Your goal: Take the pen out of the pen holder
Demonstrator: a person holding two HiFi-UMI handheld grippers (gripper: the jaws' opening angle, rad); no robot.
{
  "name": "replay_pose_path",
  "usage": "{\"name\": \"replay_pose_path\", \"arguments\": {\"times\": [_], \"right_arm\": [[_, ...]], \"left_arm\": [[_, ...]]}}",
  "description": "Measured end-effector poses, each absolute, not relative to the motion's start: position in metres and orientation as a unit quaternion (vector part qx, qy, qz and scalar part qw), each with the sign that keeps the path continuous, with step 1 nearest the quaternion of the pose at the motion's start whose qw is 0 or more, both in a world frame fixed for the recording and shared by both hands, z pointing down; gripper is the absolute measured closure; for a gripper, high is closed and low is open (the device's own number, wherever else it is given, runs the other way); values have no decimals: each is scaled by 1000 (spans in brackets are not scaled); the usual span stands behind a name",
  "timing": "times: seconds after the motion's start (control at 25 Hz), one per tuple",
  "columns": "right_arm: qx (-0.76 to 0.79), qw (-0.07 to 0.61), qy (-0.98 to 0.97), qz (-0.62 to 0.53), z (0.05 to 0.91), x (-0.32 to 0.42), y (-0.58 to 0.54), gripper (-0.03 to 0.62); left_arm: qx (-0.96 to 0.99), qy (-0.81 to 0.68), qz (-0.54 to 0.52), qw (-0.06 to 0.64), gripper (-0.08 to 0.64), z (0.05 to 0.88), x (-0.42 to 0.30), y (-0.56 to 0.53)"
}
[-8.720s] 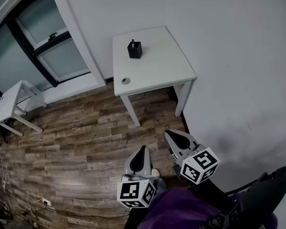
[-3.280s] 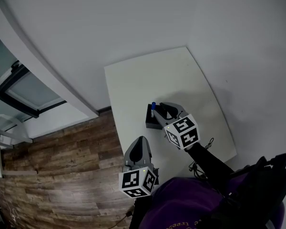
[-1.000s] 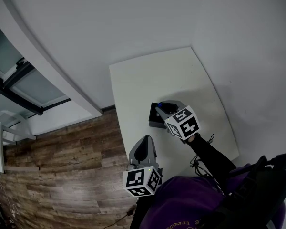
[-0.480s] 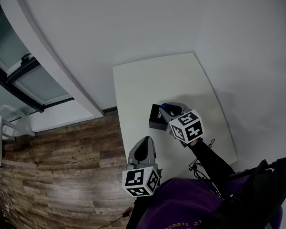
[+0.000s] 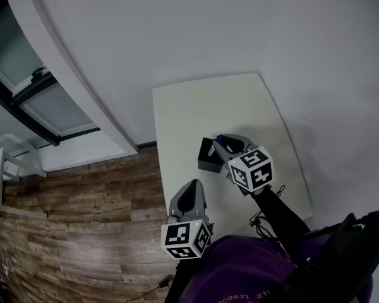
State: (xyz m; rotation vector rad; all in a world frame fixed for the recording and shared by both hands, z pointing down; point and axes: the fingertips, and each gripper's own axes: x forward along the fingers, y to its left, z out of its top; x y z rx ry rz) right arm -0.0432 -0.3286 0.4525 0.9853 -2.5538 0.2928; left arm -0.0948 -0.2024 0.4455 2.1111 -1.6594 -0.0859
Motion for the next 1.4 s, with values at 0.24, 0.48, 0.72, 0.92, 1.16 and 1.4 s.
{"name": "replay_pose_path", "arguments": {"times": [0.24,0.48,0.72,0.92,1.16,1.4], "right_arm": [[351,182,-913,100,447,-41,-327,512],[354,170,-915,96,433,-37,-323,512],[356,160,-916,92,421,-36,-319,512],[356,147,-918,90,408,-33,-314,512],[357,133,-920,90,397,-32,-308,512],[355,123,-922,94,389,-32,-303,512]], "left_arm": [[766,-603,-31,221,554,445,-93,-202],[766,-604,-31,217,554,440,-93,-199],[767,-605,-33,212,554,437,-93,-197],[769,-604,-35,209,554,434,-92,-196],[770,-603,-37,205,554,432,-93,-195],[770,-604,-38,204,554,430,-94,-192]]}}
